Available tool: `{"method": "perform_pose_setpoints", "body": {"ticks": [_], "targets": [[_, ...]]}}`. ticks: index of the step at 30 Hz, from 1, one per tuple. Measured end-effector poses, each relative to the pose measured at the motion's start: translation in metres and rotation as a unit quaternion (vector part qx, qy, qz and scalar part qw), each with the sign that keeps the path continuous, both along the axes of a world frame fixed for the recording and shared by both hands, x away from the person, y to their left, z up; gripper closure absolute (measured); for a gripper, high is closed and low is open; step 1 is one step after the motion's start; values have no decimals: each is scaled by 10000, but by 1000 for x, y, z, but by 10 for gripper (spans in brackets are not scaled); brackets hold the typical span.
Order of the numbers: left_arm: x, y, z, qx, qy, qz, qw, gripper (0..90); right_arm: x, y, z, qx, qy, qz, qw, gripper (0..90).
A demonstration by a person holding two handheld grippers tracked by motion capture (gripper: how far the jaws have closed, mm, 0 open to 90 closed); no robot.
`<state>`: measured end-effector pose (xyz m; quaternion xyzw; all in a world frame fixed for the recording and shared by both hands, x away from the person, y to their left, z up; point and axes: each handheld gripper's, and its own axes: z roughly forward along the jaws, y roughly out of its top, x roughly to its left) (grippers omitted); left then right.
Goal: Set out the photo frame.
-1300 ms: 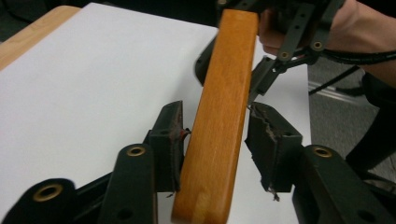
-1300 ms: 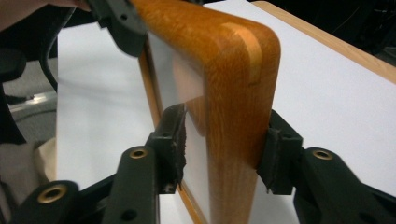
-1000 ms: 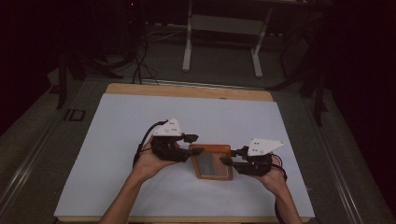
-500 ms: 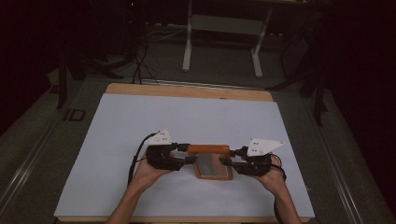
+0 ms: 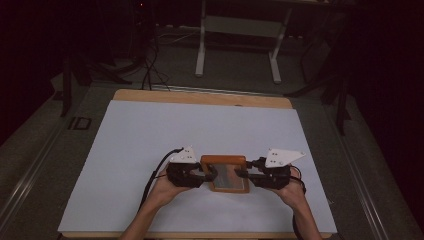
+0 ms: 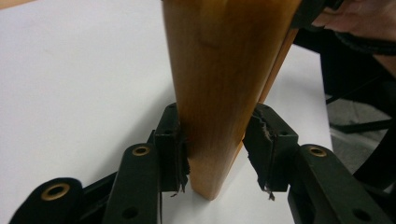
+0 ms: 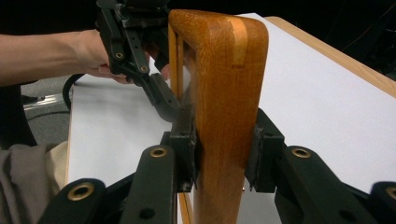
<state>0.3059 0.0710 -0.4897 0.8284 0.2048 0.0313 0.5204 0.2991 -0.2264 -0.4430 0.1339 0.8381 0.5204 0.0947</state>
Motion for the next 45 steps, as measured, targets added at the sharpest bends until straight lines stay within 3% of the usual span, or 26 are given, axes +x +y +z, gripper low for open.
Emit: {"method": "perform_pose_setpoints", "body": {"ticks": [5, 7, 13, 18, 27, 35, 39, 45], "targets": [[-1, 2, 3, 44, 10, -17, 10000, 610, 1, 0, 0, 48, 52, 67, 10000, 682], [-1, 5, 6, -51, 16, -44, 10000, 615, 2, 0, 0, 129, 71, 90, 9999, 682], [-4, 16, 20, -120, -135, 27, 9998, 621, 4, 3, 6, 372, 93, 143, 9992, 682], [-3, 26, 25, -182, -169, 142, 9996, 615, 7, 14, 11, 422, 75, 120, 9990, 680], [0, 52, 31, -321, -173, 429, 9984, 611, 17, 37, 10, 585, 259, -32, 9979, 664], [-1, 60, 35, -380, -197, 512, 9978, 612, 20, 44, 9, 760, 381, -90, 9963, 658], [-1, 62, 33, -348, -148, 557, 9977, 611, 20, 48, 7, 772, 436, -157, 9959, 652], [4, 66, 22, -212, 77, 718, 9972, 608, 26, 57, -6, 694, 651, -325, 9949, 629]]}}
